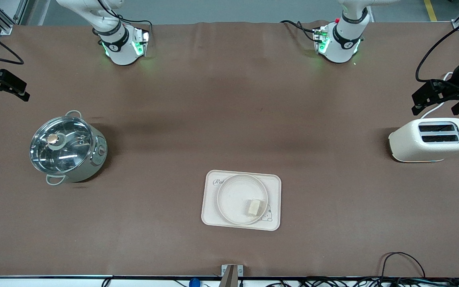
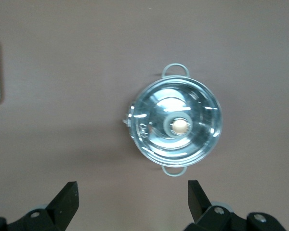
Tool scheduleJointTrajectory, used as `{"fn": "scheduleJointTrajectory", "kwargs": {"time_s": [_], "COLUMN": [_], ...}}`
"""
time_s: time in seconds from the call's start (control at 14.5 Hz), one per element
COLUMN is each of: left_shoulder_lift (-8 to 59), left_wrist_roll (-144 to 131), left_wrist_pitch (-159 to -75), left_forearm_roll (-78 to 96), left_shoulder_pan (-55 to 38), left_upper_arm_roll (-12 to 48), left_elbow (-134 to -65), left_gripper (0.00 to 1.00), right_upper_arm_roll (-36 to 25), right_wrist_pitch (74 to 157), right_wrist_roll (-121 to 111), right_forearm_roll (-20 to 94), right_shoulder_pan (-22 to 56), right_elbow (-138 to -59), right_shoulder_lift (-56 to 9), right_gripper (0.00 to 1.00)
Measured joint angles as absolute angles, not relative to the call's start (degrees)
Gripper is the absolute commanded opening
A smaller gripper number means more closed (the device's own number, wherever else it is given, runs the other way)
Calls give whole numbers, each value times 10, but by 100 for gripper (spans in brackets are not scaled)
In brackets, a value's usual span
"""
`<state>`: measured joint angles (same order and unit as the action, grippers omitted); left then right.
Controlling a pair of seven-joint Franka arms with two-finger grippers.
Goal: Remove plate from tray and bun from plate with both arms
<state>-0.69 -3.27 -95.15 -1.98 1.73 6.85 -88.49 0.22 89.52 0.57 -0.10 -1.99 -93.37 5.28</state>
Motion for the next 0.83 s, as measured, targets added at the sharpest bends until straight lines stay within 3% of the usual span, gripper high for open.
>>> {"fn": "scheduleJointTrajectory", "kwargs": {"time_s": [0.62, 0.83], "left_shoulder_lift": [-5, -3], "left_wrist_roll": [-22, -20], "left_wrist_pitch": [-951, -951], "left_forearm_roll": [-72, -73], "left_shoulder_pan": [9, 8], "left_upper_arm_roll": [73, 73], "left_elbow": [-884, -884], "left_gripper": [100, 100], "right_upper_arm_roll": [9, 9], "right_wrist_pitch": [1000, 1080], "right_wrist_roll": [52, 106], "right_forearm_roll": [58, 74], "right_shoulder_pan": [53, 94], "right_elbow": [-948, -973], "right_shoulder_lift": [-39, -67], "right_gripper": [100, 100]}}
